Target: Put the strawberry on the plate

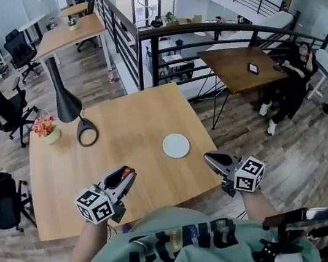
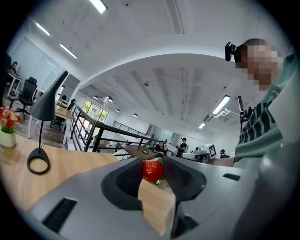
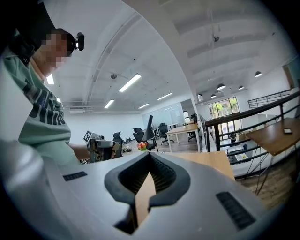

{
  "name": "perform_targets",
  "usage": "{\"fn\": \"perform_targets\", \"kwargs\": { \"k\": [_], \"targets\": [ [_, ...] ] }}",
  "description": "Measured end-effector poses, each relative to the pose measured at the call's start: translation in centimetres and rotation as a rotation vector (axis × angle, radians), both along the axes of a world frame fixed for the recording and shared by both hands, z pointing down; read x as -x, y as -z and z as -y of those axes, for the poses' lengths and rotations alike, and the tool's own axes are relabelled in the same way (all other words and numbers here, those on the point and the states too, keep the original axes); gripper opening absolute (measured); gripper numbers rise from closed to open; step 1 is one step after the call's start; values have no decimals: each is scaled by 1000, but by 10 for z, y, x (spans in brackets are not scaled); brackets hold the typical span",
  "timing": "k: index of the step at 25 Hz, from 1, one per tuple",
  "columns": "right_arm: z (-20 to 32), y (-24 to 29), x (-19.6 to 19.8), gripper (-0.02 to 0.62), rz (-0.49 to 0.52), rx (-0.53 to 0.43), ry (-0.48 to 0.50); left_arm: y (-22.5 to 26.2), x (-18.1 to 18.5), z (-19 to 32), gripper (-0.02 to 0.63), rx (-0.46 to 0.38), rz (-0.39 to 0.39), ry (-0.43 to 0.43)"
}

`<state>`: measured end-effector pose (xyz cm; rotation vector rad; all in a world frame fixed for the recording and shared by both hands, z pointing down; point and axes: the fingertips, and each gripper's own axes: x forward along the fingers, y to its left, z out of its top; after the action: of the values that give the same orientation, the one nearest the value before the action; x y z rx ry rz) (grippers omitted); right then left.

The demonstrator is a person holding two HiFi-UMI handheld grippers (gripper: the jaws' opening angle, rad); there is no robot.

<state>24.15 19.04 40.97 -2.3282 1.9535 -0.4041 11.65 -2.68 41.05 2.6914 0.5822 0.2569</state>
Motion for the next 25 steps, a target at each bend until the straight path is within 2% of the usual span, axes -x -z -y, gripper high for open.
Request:
{"fn": "perform_targets", "kwargs": {
  "k": [6,12,19,25],
  "targets": [
    [16,-6,-16,6,21,-4,62,-5,0,7,137,-9,26,59],
    [68,5,-29,6,-7,27,77,-6,-6,61,137,-11,-4,90],
    [116,17,-39,6,-9,30,23,-5,-14,121,137,-35,-50,57],
    [133,4,-51,6,-7,59,52,-11,-40,136,137,-74,-37,60]
  ]
}}
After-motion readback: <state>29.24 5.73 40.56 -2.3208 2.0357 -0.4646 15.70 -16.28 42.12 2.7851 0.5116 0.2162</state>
